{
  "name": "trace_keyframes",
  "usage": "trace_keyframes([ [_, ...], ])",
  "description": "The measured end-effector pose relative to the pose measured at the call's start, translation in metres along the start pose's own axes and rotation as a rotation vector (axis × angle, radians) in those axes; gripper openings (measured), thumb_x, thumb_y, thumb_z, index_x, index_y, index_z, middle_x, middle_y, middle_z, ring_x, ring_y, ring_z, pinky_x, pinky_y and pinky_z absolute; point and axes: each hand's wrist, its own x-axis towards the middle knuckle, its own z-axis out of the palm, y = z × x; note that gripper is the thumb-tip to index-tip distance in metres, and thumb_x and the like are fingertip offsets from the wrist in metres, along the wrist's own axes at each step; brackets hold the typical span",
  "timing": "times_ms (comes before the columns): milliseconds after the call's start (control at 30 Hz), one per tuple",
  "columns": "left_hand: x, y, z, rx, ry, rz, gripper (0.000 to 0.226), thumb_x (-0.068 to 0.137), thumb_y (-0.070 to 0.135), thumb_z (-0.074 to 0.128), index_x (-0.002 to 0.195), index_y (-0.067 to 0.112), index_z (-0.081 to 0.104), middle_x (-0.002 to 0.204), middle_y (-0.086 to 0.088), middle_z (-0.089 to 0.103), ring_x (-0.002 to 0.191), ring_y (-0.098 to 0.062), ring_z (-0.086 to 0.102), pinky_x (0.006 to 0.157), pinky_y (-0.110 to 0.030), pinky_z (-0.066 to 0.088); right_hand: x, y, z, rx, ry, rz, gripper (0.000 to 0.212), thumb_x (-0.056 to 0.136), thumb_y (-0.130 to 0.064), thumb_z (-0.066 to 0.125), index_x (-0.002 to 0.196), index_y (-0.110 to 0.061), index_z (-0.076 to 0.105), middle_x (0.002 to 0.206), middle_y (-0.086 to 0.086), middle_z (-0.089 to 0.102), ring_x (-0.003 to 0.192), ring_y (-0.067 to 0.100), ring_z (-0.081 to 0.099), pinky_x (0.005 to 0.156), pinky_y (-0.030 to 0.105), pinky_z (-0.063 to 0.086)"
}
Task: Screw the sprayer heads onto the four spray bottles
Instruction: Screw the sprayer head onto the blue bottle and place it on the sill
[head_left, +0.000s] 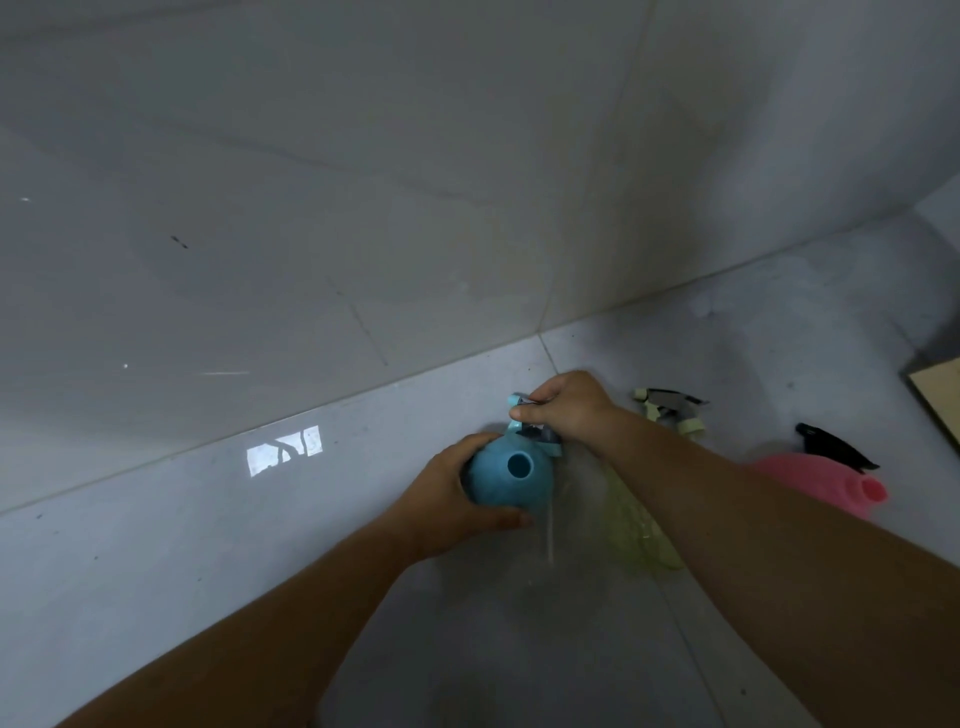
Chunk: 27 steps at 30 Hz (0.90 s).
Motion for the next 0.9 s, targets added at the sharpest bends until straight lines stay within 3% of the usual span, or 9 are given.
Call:
trace_keyframes([
  [167,-0.001,0.0,0.001,0.018,0.002,0.003,0.071,0.068,0.023,0.095,0.121,0.048,0.053,0.121,0.021,0.064,0.111,0.007,0.062,0.089,-0.014,0.055,-0.001,0.006,-0.005,0.05,-0.044,0.008,0.029,0.073,-0.024,0.084,0.094,-0.005,0.076,0.071,0.003,0.069,0.065,0.015,0.065,0.058,0.022,0.048],
  [233,-0.002,0.0,0.0,0.021,-0.002,0.0,0.071,0.068,0.025,0.095,0.122,0.047,0.054,0.122,0.02,0.064,0.112,0.005,0.062,0.091,-0.015,0.056,-0.005,0.003,-0.008,0.105,-0.058,0.014,0.022,0.076,-0.021,0.082,0.091,-0.007,0.074,0.068,0.002,0.067,0.062,0.013,0.063,0.053,0.02,0.048],
  [333,-0.008,0.006,-0.002,-0.007,-0.001,-0.027,0.073,0.067,0.026,0.096,0.125,0.045,0.056,0.125,0.017,0.065,0.113,-0.001,0.064,0.093,-0.023,0.059,-0.018,-0.007,-0.018,0.217,-0.059,0.035,0.023,0.079,-0.016,0.08,0.097,-0.005,0.071,0.081,0.006,0.07,0.065,0.014,0.067,0.046,0.02,0.052],
  [533,-0.027,0.049,-0.015,0.047,-0.015,-0.032,0.067,0.072,0.038,0.091,0.127,0.031,0.054,0.121,0.012,0.063,0.108,-0.01,0.065,0.078,-0.016,0.058,-0.063,-0.036,-0.055,0.322,-0.067,-0.048,0.023,0.082,-0.018,0.077,0.098,-0.003,0.072,0.095,0.017,0.075,0.074,0.024,0.073,0.057,0.026,0.059],
  [733,-0.055,0.124,-0.034,0.09,-0.07,-0.044,0.083,0.055,0.062,0.087,0.121,0.027,0.053,0.119,0.004,0.066,0.107,-0.015,0.068,0.09,-0.036,0.063,-0.138,-0.077,-0.106,0.387,0.001,-0.16,0.019,0.081,-0.018,0.078,0.095,-0.007,0.071,0.091,0.014,0.076,0.07,0.023,0.074,0.053,0.023,0.055],
  [900,-0.089,0.203,-0.054,0.177,-0.097,-0.008,0.071,0.065,0.056,0.089,0.121,0.028,0.054,0.117,0.003,0.068,0.107,-0.016,0.069,0.093,-0.038,0.061,-0.214,-0.121,-0.152,0.377,0.062,-0.301,0.031,0.083,-0.023,0.076,0.106,-0.004,0.069,0.092,0.011,0.076,0.074,0.02,0.075,0.055,0.023,0.055],
])
